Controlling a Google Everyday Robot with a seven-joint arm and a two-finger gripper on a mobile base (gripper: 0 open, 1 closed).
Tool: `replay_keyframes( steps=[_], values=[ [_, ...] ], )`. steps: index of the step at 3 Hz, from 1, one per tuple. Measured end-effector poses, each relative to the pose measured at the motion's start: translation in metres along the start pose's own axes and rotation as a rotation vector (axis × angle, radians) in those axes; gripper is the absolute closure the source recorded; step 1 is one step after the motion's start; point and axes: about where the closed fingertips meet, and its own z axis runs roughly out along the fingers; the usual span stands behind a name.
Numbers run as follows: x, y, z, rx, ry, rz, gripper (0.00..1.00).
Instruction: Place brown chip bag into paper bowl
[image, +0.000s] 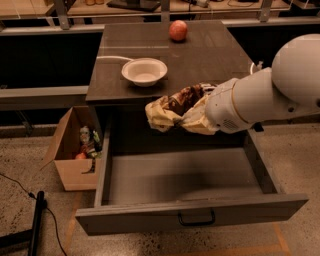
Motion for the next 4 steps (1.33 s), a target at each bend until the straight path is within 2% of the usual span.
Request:
replay_keyframes(
  steps=[3,4],
  values=[
    [0.014,0.022,0.028,-0.038,0.025,0.019,1.0],
    [0.02,0.03,0.043,-0.064,0.032,0.02,1.0]
  ],
)
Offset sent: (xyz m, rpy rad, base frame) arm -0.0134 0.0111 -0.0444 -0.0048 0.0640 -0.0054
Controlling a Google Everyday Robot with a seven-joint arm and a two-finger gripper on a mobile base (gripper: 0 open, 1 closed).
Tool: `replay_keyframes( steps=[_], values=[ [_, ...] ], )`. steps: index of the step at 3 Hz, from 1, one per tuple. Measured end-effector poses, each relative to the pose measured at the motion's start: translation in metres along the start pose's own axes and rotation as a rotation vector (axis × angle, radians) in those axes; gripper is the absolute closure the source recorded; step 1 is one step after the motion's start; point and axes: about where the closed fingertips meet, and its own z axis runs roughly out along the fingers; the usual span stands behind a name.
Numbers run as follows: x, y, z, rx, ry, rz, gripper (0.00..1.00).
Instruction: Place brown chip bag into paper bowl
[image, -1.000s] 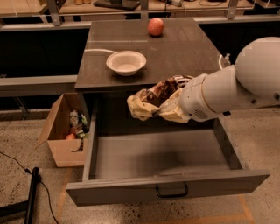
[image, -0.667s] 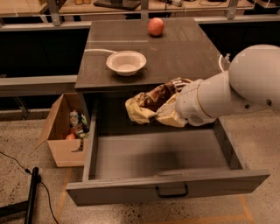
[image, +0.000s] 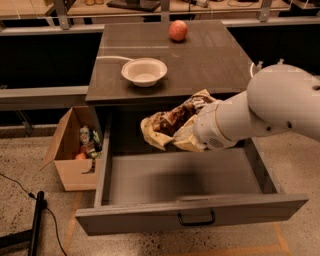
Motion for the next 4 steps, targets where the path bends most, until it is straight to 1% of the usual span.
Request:
replay_keyframes(
  steps=[2,3,4],
  values=[
    [0.037,0.019,0.032,-0.056,0.04,0.014,1.0],
    [0.041,0.02,0.036,-0.057,0.045,0.013,1.0],
    [0.045,0.024,0.039,-0.055,0.058,0.021,0.82]
  ],
)
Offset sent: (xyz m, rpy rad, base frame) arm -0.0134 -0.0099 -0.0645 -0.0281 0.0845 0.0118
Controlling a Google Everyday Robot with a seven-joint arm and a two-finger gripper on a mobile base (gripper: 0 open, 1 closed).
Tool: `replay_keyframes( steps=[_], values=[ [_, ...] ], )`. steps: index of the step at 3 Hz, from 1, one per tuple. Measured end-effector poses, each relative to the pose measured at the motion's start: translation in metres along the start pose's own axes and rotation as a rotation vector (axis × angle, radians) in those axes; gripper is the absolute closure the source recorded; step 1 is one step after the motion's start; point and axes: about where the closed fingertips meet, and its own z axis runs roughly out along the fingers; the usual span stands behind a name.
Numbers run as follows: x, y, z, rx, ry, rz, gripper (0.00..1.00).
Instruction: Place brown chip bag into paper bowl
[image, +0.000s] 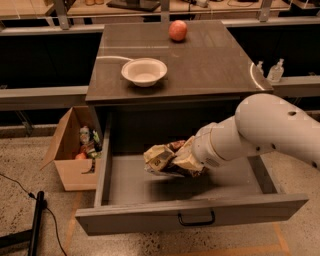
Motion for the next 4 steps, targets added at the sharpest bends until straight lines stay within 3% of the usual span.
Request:
replay_keyframes(
  steps=[3,4],
  values=[
    [0.003,0.004,0.003,0.078,0.063,0.049,0.12],
    [0.01,-0.012,-0.016,0.139,0.104,0.071,0.0]
  ],
)
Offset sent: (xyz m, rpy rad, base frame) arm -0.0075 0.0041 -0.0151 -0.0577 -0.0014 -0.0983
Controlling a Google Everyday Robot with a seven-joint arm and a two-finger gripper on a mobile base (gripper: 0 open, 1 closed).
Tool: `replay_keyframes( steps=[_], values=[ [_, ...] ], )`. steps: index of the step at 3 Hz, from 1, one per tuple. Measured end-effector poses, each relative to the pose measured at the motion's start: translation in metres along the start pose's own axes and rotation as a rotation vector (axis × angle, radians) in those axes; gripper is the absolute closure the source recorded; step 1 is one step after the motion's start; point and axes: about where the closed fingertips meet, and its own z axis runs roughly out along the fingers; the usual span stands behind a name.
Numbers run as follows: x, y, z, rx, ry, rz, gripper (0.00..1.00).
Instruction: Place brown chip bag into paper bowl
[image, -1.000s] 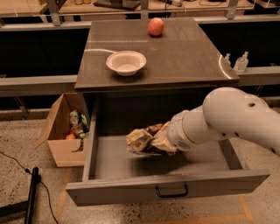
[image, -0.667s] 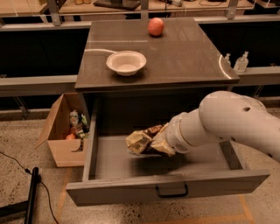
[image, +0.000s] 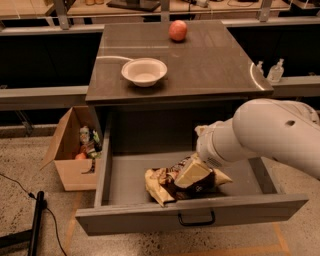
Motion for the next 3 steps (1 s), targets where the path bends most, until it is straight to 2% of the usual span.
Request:
replay_keyframes(
  steps=[1,2,3],
  values=[
    [0.022,-0.033,-0.034,0.111,0.062,0.046,0.0],
    [0.061,-0.082,-0.094,0.271,0.171,0.086,0.0],
    [0.091,-0.112,-0.128,0.348,0.302,0.152,0.0]
  ],
)
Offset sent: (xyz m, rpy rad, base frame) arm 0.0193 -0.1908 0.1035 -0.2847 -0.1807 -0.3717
